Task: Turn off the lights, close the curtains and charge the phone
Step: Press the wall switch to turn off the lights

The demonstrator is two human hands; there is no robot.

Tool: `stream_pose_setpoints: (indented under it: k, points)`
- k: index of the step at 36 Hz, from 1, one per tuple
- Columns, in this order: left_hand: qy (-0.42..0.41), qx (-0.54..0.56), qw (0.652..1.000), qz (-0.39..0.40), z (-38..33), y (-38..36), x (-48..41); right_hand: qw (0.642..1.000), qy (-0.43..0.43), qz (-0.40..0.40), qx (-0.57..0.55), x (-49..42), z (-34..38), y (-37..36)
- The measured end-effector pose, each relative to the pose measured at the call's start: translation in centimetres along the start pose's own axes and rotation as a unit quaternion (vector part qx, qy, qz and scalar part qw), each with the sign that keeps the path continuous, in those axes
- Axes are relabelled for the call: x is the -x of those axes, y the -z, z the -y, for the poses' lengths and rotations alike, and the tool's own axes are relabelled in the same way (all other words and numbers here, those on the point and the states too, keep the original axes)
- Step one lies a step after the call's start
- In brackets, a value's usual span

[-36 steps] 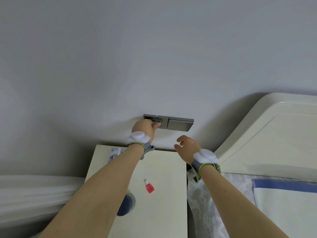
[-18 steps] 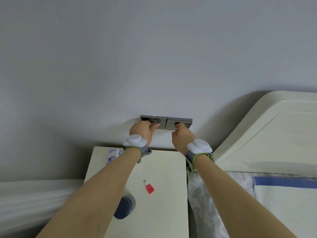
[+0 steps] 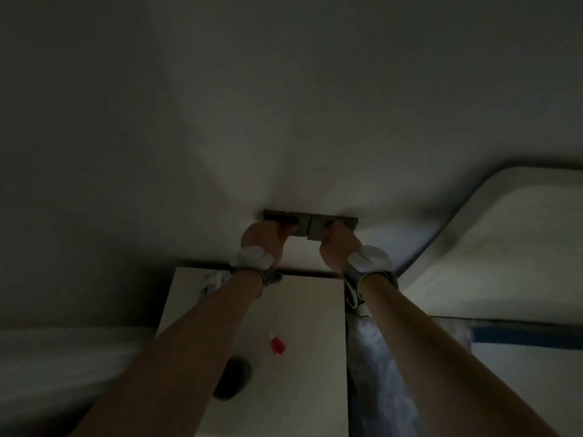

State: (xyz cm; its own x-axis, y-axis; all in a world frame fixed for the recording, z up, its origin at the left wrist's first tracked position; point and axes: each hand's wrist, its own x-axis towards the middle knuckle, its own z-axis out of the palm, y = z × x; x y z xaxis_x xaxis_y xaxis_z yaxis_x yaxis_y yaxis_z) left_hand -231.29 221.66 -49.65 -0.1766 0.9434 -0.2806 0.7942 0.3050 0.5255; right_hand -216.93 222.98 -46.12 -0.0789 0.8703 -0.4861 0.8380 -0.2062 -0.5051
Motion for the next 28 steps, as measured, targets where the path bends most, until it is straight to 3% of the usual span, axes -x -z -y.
stream_pose_setpoints:
  k: [28]
  points:
    - [0.003,-0.016,0.999,-0.048,-0.2,-0.9,-0.4,0.998,0.002,0.034,0.051,0.6,-1.8,-0.5]
